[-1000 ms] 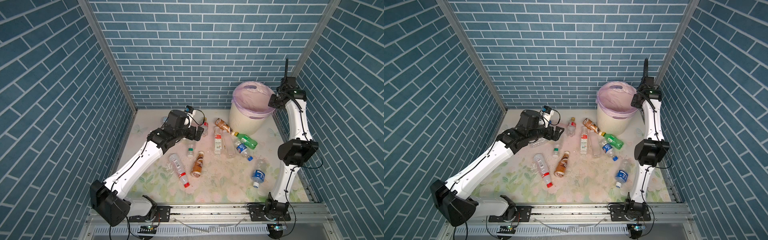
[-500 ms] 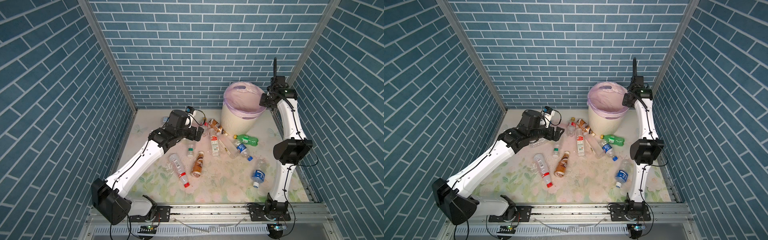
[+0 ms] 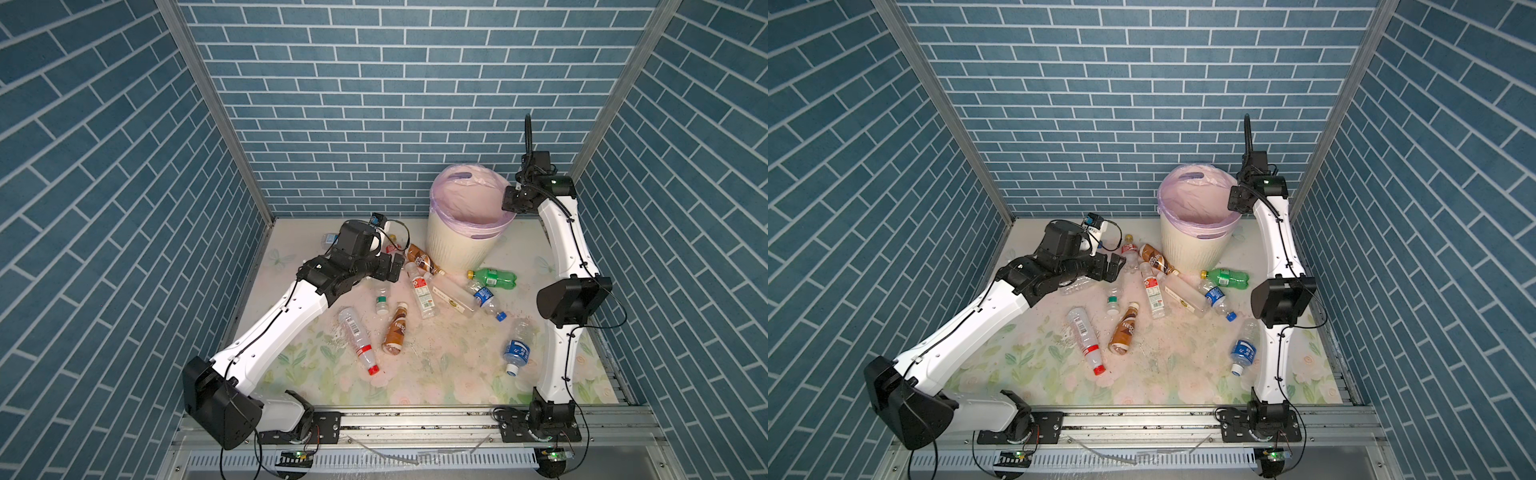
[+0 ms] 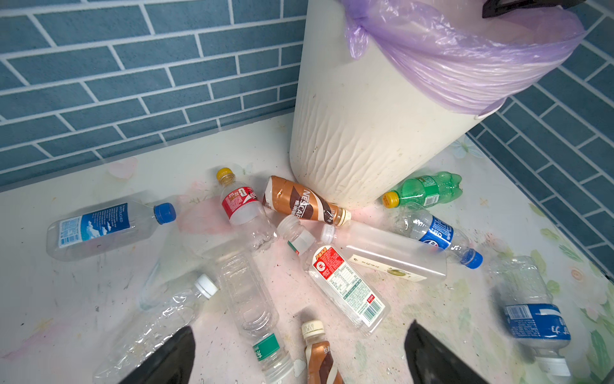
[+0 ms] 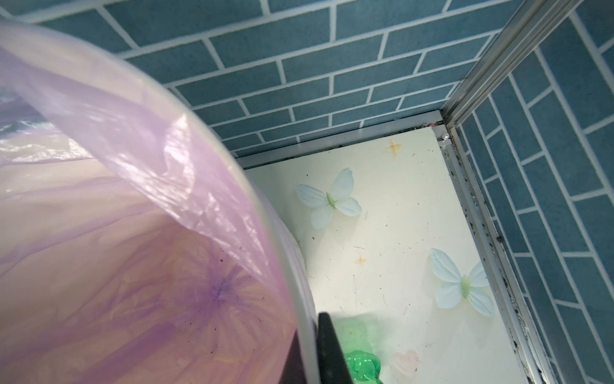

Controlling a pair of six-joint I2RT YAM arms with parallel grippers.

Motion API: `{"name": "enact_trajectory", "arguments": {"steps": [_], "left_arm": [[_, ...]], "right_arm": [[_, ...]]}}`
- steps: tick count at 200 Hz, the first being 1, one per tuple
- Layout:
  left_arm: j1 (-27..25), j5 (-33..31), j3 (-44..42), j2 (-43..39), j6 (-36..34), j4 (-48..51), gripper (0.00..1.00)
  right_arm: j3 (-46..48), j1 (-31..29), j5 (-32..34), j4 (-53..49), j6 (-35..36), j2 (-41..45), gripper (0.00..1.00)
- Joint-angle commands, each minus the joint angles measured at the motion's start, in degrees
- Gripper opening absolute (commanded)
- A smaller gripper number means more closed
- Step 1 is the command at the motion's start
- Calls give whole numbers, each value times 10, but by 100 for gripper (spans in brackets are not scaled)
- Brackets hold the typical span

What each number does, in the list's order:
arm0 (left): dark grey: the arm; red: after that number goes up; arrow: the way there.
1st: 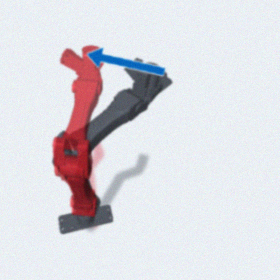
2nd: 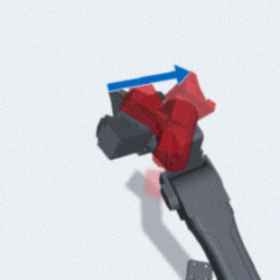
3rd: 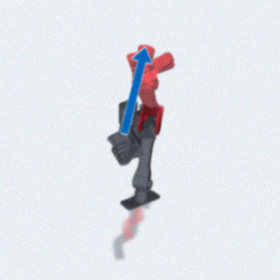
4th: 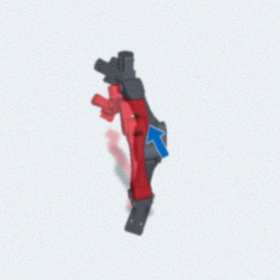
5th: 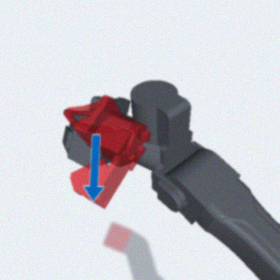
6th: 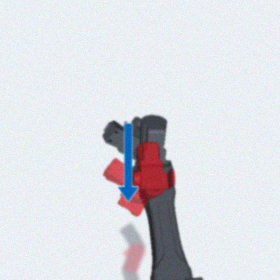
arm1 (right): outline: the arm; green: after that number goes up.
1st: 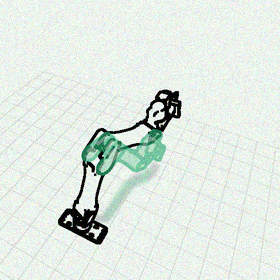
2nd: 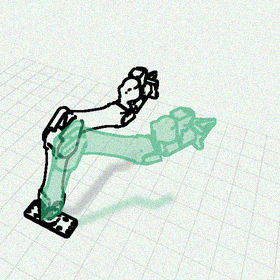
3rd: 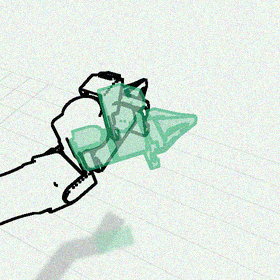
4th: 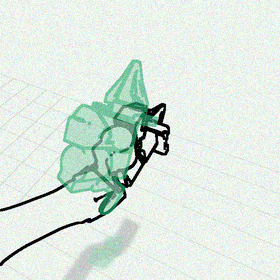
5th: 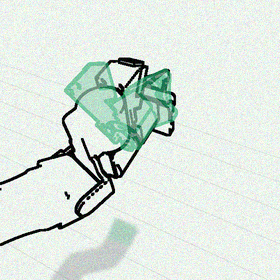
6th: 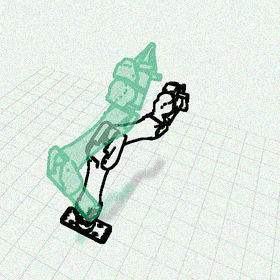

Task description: Throw the plastic bottles in the bin

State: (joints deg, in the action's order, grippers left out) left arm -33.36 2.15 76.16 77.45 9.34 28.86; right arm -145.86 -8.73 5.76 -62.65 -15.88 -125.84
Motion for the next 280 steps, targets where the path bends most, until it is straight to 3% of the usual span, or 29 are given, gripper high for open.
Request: {"name": "enact_trajectory", "arguments": {"steps": [1, 75, 168, 241, 280], "left_arm": [[-4, -16, 12, -12, -10, 3, 99], [4, -33, -5, -29, 18, -6, 99], [15, -30, 18, -9, 42, 26, 99], [16, -59, 5, -27, 34, 21, 99], [16, -63, -6, -40, 46, 17, 99]], "right_arm": [[-15, -21, -8, -41, 12, -39, 0], [-36, -29, 4, -53, 30, -52, 0], [-51, -29, -5, -41, 33, -42, 34], [-83, -29, 14, -32, 44, -30, 71], [-83, -27, 17, -20, 46, -12, 86]]}}
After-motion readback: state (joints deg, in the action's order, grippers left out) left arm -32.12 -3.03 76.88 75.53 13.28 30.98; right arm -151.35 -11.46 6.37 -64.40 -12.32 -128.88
